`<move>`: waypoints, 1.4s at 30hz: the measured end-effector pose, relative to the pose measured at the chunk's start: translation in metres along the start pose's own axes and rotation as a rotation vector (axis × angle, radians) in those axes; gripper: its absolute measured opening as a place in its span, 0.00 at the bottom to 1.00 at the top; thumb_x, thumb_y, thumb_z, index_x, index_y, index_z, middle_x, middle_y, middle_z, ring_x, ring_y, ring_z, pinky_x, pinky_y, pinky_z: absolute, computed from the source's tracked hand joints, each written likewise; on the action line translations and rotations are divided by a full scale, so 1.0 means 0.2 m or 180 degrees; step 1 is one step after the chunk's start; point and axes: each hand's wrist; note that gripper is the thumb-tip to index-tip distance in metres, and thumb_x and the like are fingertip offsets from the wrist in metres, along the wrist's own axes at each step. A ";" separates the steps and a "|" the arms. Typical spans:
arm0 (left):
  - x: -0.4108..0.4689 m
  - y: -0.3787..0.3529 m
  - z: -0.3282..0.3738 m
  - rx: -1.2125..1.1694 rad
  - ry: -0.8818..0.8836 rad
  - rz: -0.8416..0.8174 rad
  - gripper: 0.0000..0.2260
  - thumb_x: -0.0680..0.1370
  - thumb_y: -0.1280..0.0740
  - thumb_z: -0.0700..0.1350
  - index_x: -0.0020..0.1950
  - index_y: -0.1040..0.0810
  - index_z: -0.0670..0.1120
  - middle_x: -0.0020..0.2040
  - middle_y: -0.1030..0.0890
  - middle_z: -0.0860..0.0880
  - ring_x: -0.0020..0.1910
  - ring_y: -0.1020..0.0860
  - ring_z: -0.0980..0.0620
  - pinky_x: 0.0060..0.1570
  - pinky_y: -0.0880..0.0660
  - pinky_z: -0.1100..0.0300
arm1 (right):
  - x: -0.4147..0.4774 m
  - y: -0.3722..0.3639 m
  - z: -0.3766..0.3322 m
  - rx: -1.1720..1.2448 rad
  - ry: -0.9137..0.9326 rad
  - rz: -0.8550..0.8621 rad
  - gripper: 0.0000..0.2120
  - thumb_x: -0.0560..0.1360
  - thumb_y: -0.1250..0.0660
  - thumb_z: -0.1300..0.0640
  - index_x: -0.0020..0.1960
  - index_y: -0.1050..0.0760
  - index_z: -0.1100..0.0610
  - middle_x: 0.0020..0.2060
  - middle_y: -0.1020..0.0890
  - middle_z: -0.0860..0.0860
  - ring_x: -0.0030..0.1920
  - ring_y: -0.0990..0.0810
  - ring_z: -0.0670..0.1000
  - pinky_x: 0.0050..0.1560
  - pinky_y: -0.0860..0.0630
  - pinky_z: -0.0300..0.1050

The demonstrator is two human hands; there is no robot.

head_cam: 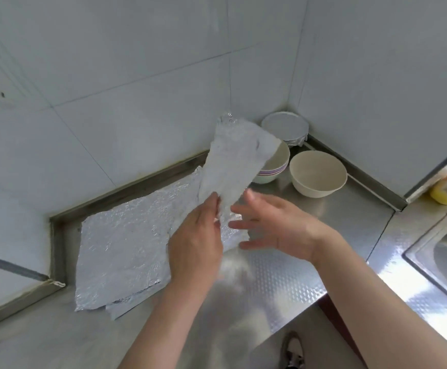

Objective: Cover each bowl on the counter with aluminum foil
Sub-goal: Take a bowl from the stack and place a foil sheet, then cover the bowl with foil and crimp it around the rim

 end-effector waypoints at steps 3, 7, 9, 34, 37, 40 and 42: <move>0.07 -0.12 0.22 0.0049 -0.0607 -0.0291 0.15 0.75 0.38 0.42 0.61 0.24 0.45 0.48 0.18 0.50 0.45 0.19 0.51 0.36 0.31 0.68 | 0.01 -0.01 0.02 -0.0148 0.0346 0.0425 0.17 0.76 0.33 0.45 0.49 0.22 0.60 0.43 0.16 0.51 0.49 0.17 0.48 0.49 0.21 0.47; 0.15 -0.36 0.37 -0.0202 -0.0833 -0.1016 0.25 0.78 0.41 0.45 0.76 0.38 0.45 0.73 0.32 0.50 0.72 0.35 0.53 0.71 0.37 0.54 | 0.02 0.27 -0.01 0.0010 0.0574 0.1676 0.16 0.82 0.41 0.54 0.47 0.22 0.64 0.38 0.19 0.56 0.40 0.20 0.53 0.43 0.24 0.50; 0.19 -0.45 0.49 -0.0575 -0.0915 -0.1191 0.29 0.79 0.40 0.51 0.78 0.44 0.47 0.76 0.41 0.56 0.76 0.44 0.58 0.75 0.49 0.56 | -0.02 0.51 -0.04 -0.0331 0.0652 0.2143 0.16 0.82 0.43 0.57 0.44 0.23 0.65 0.35 0.20 0.53 0.36 0.20 0.52 0.42 0.24 0.49; 0.52 -1.37 0.61 -0.1378 0.2190 -0.2762 0.06 0.79 0.45 0.41 0.47 0.29 0.48 0.33 0.21 0.47 0.23 0.25 0.53 0.21 0.31 0.67 | 0.05 1.54 -0.02 -0.3777 0.2544 0.2848 0.30 0.69 0.39 0.70 0.71 0.30 0.59 0.69 0.28 0.56 0.70 0.30 0.56 0.67 0.31 0.51; 0.41 -1.25 0.50 -0.1264 0.2222 -0.3091 0.09 0.81 0.43 0.43 0.42 0.28 0.47 0.31 0.23 0.48 0.24 0.26 0.56 0.23 0.31 0.67 | 0.04 1.43 0.15 -0.4196 0.2446 0.2265 0.29 0.71 0.46 0.63 0.72 0.31 0.56 0.71 0.30 0.54 0.73 0.34 0.56 0.66 0.31 0.57; 0.31 -1.15 0.40 -0.1380 0.2466 -0.3170 0.13 0.82 0.42 0.41 0.38 0.29 0.45 0.32 0.26 0.48 0.27 0.26 0.56 0.27 0.27 0.66 | 0.02 1.31 0.36 -0.4509 0.2103 0.1825 0.29 0.73 0.47 0.59 0.74 0.35 0.53 0.74 0.34 0.51 0.75 0.38 0.53 0.70 0.38 0.55; 0.25 -1.07 0.34 -0.1852 0.2873 -0.2943 0.11 0.83 0.41 0.40 0.40 0.29 0.45 0.37 0.25 0.47 0.33 0.24 0.53 0.35 0.23 0.59 | -0.01 1.21 0.49 -0.4677 0.1880 0.1662 0.27 0.75 0.49 0.58 0.75 0.35 0.52 0.74 0.35 0.50 0.76 0.40 0.52 0.71 0.42 0.55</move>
Point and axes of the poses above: each hand's wrist, its own x-axis towards the middle knuckle, its own y-axis out of the back of the hand, z = x × y
